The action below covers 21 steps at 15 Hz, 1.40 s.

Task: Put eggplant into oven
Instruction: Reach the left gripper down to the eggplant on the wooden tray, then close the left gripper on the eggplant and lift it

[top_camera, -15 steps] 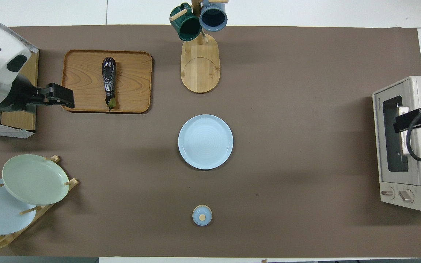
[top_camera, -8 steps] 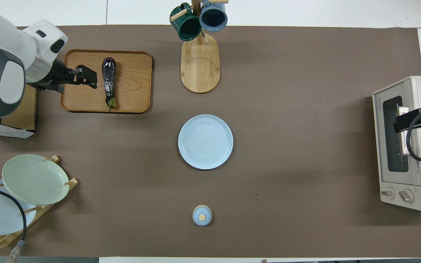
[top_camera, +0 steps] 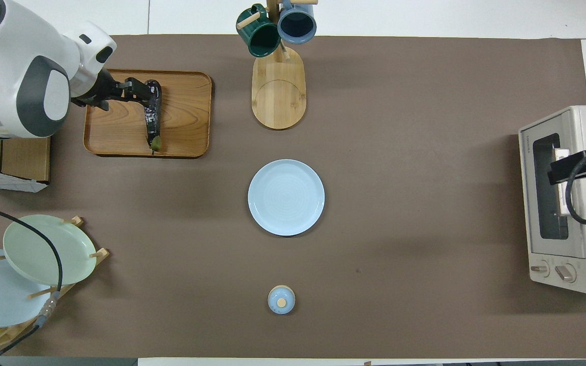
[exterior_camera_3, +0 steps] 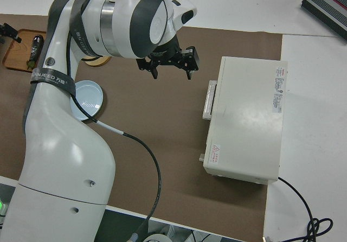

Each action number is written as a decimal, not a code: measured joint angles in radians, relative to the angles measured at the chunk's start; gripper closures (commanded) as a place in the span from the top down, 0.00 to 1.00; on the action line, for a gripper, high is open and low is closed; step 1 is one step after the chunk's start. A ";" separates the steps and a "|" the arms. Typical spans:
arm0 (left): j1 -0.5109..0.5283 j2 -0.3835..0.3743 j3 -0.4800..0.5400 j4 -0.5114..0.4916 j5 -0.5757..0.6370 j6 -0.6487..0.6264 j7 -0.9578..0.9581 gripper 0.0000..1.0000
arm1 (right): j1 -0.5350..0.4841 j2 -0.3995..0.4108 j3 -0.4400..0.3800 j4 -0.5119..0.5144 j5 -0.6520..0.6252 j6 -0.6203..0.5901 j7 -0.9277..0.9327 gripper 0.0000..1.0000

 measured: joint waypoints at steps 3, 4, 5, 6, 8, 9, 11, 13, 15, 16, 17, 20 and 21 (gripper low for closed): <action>-0.001 0.075 -0.001 0.022 0.022 0.084 0.023 1.00 | 0.000 0.000 0.000 0.000 0.000 0.000 0.000 1.00; -0.001 0.088 -0.001 0.025 0.038 0.099 0.033 1.00 | 0.000 0.000 0.000 0.000 0.000 0.000 0.000 1.00; -0.001 0.094 -0.001 0.025 0.050 0.108 0.045 1.00 | 0.000 0.000 0.000 0.000 0.000 0.000 0.000 1.00; -0.001 0.096 -0.001 0.025 0.054 0.122 0.055 1.00 | 0.000 0.000 0.000 0.000 0.000 0.000 0.000 1.00; -0.001 0.101 -0.002 0.022 0.054 0.161 0.066 1.00 | 0.000 0.000 0.000 0.000 0.000 0.000 0.000 1.00; -0.001 0.104 -0.003 0.020 0.054 0.173 0.069 1.00 | 0.000 0.000 0.000 0.000 0.000 0.000 0.000 1.00; -0.002 0.112 -0.004 0.018 0.057 0.184 0.076 1.00 | 0.000 0.000 0.000 0.000 0.000 0.000 0.000 1.00; -0.003 0.119 -0.005 0.010 0.058 0.195 0.099 1.00 | 0.000 0.000 0.000 0.000 0.000 0.000 0.000 1.00; -0.007 0.125 -0.006 -0.008 0.058 0.209 0.111 1.00 | 0.000 0.000 0.000 0.000 0.000 0.000 0.000 1.00; -0.014 0.130 -0.007 -0.011 0.058 0.211 0.112 1.00 | 0.000 0.000 0.000 0.000 0.000 0.000 0.000 1.00; -0.022 0.135 -0.008 -0.012 0.058 0.209 0.112 1.00 | 0.000 0.000 0.000 0.000 0.000 0.000 0.000 1.00; -0.029 0.140 -0.008 -0.011 0.058 0.199 0.113 0.99 | 0.000 0.000 0.000 0.000 0.000 0.000 0.000 1.00; -0.028 0.140 -0.007 -0.009 0.058 0.196 0.113 0.97 | 0.000 0.000 0.000 0.000 0.000 0.000 0.000 1.00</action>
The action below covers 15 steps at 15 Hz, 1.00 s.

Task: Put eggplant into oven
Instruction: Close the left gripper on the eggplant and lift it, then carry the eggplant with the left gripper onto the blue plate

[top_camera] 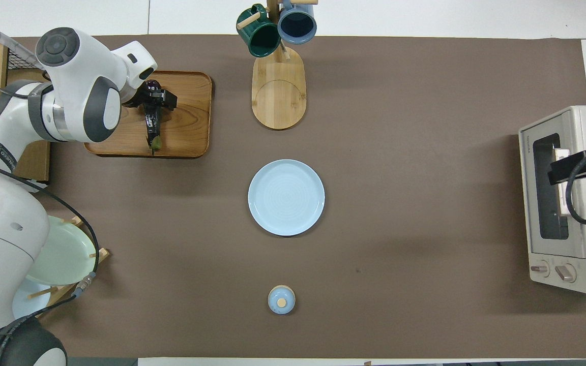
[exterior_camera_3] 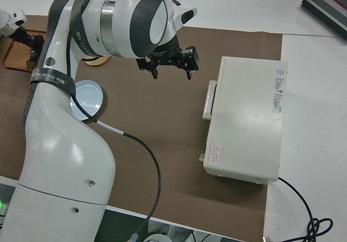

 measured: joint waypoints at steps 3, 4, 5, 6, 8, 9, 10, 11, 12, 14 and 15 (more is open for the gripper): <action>0.001 0.000 0.003 0.001 0.000 0.000 0.001 0.75 | 0.000 0.000 0.000 0.000 0.000 0.000 0.000 1.00; 0.002 0.000 0.004 0.001 0.000 -0.001 0.001 0.59 | 0.000 0.000 0.000 0.000 0.000 0.000 0.000 1.00; 0.002 0.000 0.004 0.001 0.000 -0.001 0.001 0.44 | 0.000 0.000 0.000 0.000 0.000 0.000 0.000 1.00; 0.002 0.000 0.005 0.002 0.000 -0.004 0.001 0.28 | 0.000 0.000 0.000 0.000 0.000 0.000 0.000 1.00; 0.002 0.000 0.004 0.005 0.000 -0.016 0.002 0.00 | 0.000 0.000 0.000 0.000 0.000 0.000 0.000 1.00; 0.002 0.000 0.004 0.011 0.000 -0.033 0.002 0.00 | 0.000 0.000 0.000 0.000 0.000 0.000 0.000 1.00; 0.002 0.000 0.002 0.022 0.000 -0.055 0.002 0.00 | 0.000 0.000 0.000 0.000 0.000 0.000 0.000 1.00; 0.001 -0.001 0.000 0.037 0.000 -0.082 0.002 0.00 | 0.000 0.000 0.000 0.000 0.000 0.000 0.000 1.00; 0.000 -0.003 -0.003 0.054 -0.001 -0.112 0.002 0.00 | 0.000 0.000 0.000 0.000 0.000 0.000 0.000 1.00; -0.003 -0.021 -0.009 0.081 -0.018 -0.159 -0.006 0.00 | 0.000 0.000 0.000 0.000 0.000 0.000 0.000 1.00; -0.006 -0.038 -0.010 0.087 -0.034 -0.171 -0.027 0.00 | 0.000 0.000 0.000 0.000 0.000 0.000 0.000 1.00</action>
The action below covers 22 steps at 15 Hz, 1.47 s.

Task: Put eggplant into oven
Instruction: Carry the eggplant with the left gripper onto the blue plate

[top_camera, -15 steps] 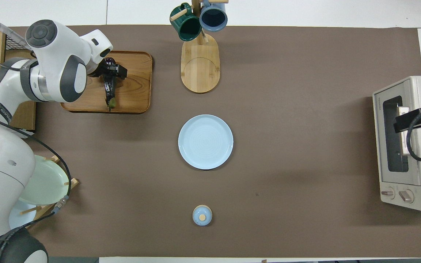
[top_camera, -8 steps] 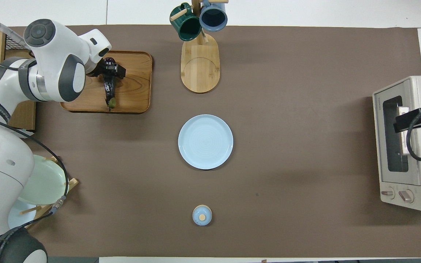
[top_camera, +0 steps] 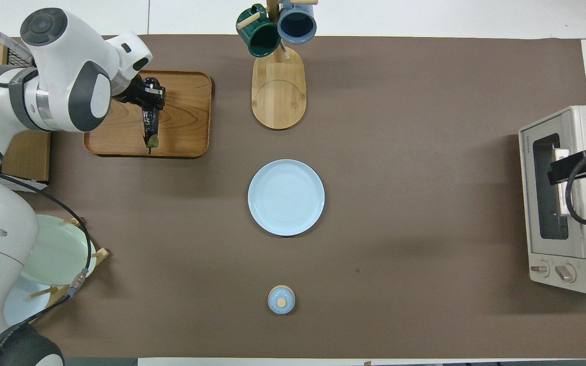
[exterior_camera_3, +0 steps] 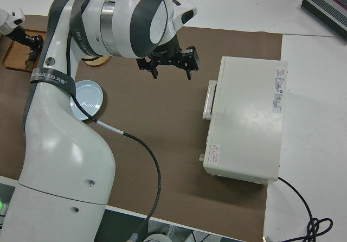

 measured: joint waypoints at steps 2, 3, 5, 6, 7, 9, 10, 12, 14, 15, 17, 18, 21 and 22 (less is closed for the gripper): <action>-0.012 -0.055 -0.002 0.004 -0.017 -0.053 -0.059 0.00 | 0.000 0.000 0.000 0.000 0.000 0.000 0.000 1.00; -0.021 -0.088 -0.003 0.002 -0.020 -0.099 -0.077 0.00 | 0.000 0.000 0.000 0.000 0.000 0.000 0.000 1.00; -0.044 -0.163 -0.005 -0.012 -0.039 -0.182 -0.131 0.00 | 0.000 0.000 0.000 0.000 0.000 0.000 0.000 1.00; -0.059 -0.200 -0.006 -0.028 -0.056 -0.206 -0.160 0.00 | 0.000 0.000 0.000 0.000 0.000 0.000 0.000 1.00; -0.079 -0.235 -0.007 -0.049 -0.070 -0.220 -0.189 0.00 | 0.000 0.000 0.000 0.000 0.000 0.000 0.000 1.00; -0.134 -0.283 -0.010 -0.095 -0.081 -0.227 -0.263 0.00 | 0.000 0.000 0.000 0.000 0.000 0.000 0.000 1.00; -0.169 -0.297 -0.011 -0.119 -0.083 -0.225 -0.305 0.00 | 0.000 0.000 0.000 0.000 0.000 0.000 0.000 1.00; -0.246 -0.319 -0.012 -0.183 -0.083 -0.183 -0.379 0.00 | 0.000 0.000 0.000 0.000 0.000 0.000 0.000 1.00; -0.318 -0.347 -0.014 -0.295 -0.084 -0.062 -0.436 0.00 | 0.000 0.000 0.000 0.000 0.000 0.000 0.000 1.00; -0.352 -0.363 -0.014 -0.363 -0.085 0.010 -0.458 0.00 | 0.000 0.000 0.000 0.000 0.000 0.000 0.000 1.00; -0.426 -0.376 -0.014 -0.486 -0.088 0.148 -0.508 0.00 | 0.000 0.000 0.000 0.000 0.000 0.000 0.000 1.00; -0.458 -0.374 -0.014 -0.530 -0.088 0.201 -0.526 0.00 | 0.000 0.000 0.000 0.000 0.000 0.000 0.000 1.00; -0.509 -0.341 -0.013 -0.593 -0.089 0.301 -0.548 0.00 | 0.000 0.000 0.000 0.000 0.000 0.000 0.000 1.00; -0.513 -0.326 -0.012 -0.596 -0.089 0.317 -0.548 0.00 | 0.000 0.000 0.000 0.000 0.000 0.000 0.000 1.00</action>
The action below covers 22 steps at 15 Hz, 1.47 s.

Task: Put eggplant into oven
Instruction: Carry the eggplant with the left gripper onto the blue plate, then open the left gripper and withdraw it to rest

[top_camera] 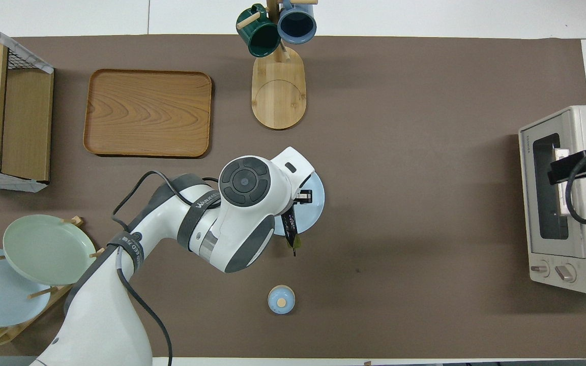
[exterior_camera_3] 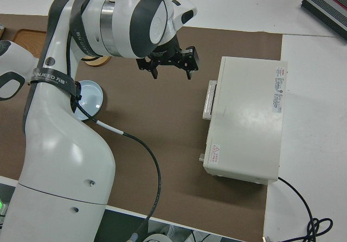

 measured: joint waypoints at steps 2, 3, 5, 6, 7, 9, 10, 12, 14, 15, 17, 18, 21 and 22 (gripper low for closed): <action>-0.003 0.019 0.001 0.000 0.000 0.011 0.000 0.00 | 0.000 0.000 0.000 0.000 0.000 0.000 0.000 1.00; -0.004 0.022 0.001 0.000 0.000 0.013 0.000 0.00 | 0.000 0.000 0.000 0.000 0.000 0.000 0.000 1.00; -0.004 0.022 0.002 0.000 0.000 0.017 0.001 0.00 | 0.000 0.000 0.000 0.000 0.000 0.000 0.000 1.00; -0.004 0.022 0.004 0.000 0.000 0.019 0.002 0.00 | 0.000 0.000 0.000 0.000 0.000 0.000 0.000 1.00; -0.004 0.022 0.006 0.000 0.000 0.021 0.003 0.16 | 0.000 0.000 0.000 0.000 0.000 0.000 0.000 1.00; -0.003 0.022 0.010 0.000 0.000 0.022 0.003 1.00 | 0.000 0.000 0.000 0.000 0.000 0.000 0.000 1.00; -0.003 0.022 0.011 0.001 0.000 0.022 0.003 1.00 | 0.000 0.000 0.000 0.000 0.000 0.000 0.000 1.00; 0.001 0.022 0.017 0.003 0.000 0.022 0.002 1.00 | 0.000 0.000 0.000 0.000 0.000 0.000 0.000 1.00; 0.026 0.017 0.024 0.018 0.000 0.009 0.003 1.00 | 0.000 0.000 0.000 0.000 0.000 0.000 0.000 1.00; 0.050 0.009 0.026 0.043 0.000 -0.031 0.004 1.00 | 0.000 0.000 0.000 0.000 0.000 0.000 0.000 1.00; 0.115 -0.012 0.028 0.130 0.000 -0.157 0.017 1.00 | 0.000 0.000 0.000 0.000 0.000 0.000 0.000 1.00; 0.147 -0.023 0.029 0.180 0.000 -0.225 0.022 1.00 | 0.000 0.000 0.000 0.000 0.000 0.000 0.000 1.00; 0.239 -0.052 0.034 0.292 0.000 -0.373 0.043 1.00 | 0.000 0.000 0.000 0.000 0.000 0.000 0.000 1.00; 0.270 -0.061 0.036 0.317 0.000 -0.409 0.062 1.00 | 0.000 0.000 0.000 0.000 0.000 0.000 0.000 1.00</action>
